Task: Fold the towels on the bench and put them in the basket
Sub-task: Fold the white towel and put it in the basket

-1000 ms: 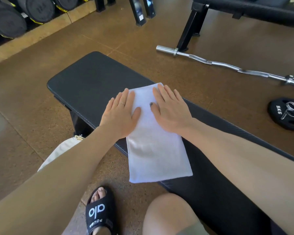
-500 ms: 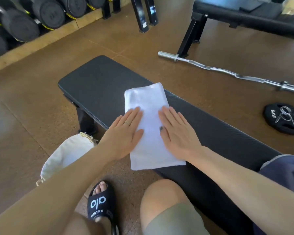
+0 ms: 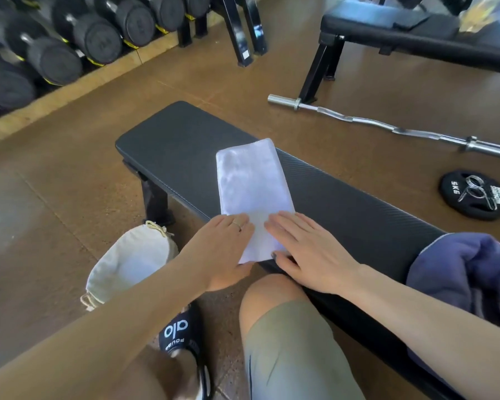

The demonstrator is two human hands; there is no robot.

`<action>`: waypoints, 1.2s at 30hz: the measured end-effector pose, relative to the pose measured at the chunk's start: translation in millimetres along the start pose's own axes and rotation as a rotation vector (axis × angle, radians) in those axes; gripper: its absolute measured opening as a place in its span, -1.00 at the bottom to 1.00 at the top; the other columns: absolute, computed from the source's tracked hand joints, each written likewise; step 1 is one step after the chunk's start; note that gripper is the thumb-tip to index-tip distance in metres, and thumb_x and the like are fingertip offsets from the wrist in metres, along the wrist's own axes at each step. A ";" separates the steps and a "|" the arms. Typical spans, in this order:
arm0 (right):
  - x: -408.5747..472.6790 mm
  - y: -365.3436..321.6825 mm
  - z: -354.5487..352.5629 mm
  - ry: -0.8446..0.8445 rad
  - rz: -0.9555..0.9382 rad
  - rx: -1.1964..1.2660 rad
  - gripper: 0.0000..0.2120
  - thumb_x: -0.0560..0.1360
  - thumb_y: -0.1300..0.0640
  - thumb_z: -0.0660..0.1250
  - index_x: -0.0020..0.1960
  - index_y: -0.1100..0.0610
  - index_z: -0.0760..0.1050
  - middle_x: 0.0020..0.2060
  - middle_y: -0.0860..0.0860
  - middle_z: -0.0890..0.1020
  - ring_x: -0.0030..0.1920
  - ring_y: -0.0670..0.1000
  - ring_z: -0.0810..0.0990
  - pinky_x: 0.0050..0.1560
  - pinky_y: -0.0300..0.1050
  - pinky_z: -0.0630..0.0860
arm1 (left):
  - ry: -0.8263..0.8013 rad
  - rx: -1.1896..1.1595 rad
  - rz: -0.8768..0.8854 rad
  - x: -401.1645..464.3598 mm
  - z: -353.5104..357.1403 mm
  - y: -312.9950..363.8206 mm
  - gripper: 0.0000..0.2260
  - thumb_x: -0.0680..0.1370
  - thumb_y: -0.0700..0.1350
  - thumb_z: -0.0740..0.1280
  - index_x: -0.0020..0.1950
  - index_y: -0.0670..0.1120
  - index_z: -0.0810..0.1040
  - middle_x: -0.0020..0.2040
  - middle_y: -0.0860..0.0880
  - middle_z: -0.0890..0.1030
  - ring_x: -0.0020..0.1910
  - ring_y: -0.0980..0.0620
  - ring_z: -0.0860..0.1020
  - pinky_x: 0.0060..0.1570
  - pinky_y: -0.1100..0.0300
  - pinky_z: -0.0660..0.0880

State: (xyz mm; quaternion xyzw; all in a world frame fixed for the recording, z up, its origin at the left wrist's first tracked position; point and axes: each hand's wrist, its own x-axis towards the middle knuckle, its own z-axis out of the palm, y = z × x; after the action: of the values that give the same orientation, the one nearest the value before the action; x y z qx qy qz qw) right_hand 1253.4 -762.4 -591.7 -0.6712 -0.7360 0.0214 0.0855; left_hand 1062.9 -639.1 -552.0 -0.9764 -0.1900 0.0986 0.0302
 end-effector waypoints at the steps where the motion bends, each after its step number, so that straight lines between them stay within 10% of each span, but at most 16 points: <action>1: -2.2 -0.6 -2.4 0.020 -0.023 0.015 -0.54 0.56 -0.02 0.19 0.40 0.15 0.45 0.37 0.05 0.48 0.39 0.07 0.41 0.43 -0.03 0.32 | 0.007 0.024 0.025 -3.2 -0.2 4.8 -0.37 0.58 0.22 0.22 0.54 -0.11 0.24 0.55 -0.12 0.27 0.50 -0.10 0.28 0.53 0.02 0.18; 7: 0.5 7.9 -8.0 0.011 -0.055 0.009 -0.71 0.49 -0.05 0.32 0.14 0.06 0.55 0.04 -0.06 0.54 0.03 0.01 0.52 0.02 -0.09 0.49 | -0.001 0.166 0.026 -9.6 23.0 11.3 -0.35 0.28 0.06 0.59 0.27 -0.18 0.49 0.30 -0.20 0.51 0.26 -0.19 0.49 0.25 0.00 0.48; 15: 4.9 15.0 -0.9 0.083 -0.124 -0.051 -0.73 0.61 -0.01 0.11 -0.03 0.07 0.55 -0.12 -0.04 0.55 -0.12 0.03 0.52 -0.14 -0.04 0.51 | 0.034 0.239 0.008 1.6 35.7 14.1 -0.50 0.28 -0.12 0.58 0.15 -0.15 0.49 0.14 -0.16 0.52 0.05 -0.16 0.52 0.07 0.00 0.53; 25: 8.1 14.8 -14.0 0.092 -0.107 0.019 -0.76 0.62 -0.03 0.17 -0.06 0.05 0.55 -0.14 -0.10 0.59 -0.16 -0.01 0.55 -0.19 -0.14 0.50 | 0.189 0.067 -0.006 3.8 21.9 18.5 -0.75 0.32 -0.21 0.46 -0.09 -0.10 0.47 -0.24 -0.05 0.47 -0.36 -0.03 0.45 -0.35 0.14 0.40; 36: -7.0 30.1 -13.2 0.089 -0.146 -0.081 -0.63 0.37 0.37 0.33 0.15 0.17 0.49 -0.03 0.04 0.60 -0.05 0.15 0.59 -0.01 0.06 0.55 | 0.231 -0.035 -0.007 -4.3 13.4 4.9 -0.68 0.46 -0.28 0.37 0.16 -0.10 0.39 -0.11 -0.04 0.47 -0.36 -0.02 0.41 -0.47 0.14 0.33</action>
State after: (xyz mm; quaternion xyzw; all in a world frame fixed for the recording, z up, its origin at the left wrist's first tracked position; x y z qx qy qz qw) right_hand 1285.7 -767.5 -583.8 -0.6188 -0.7789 -0.0444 0.0921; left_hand 1058.1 -645.0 -564.8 -0.9809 -0.1905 -0.0180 0.0352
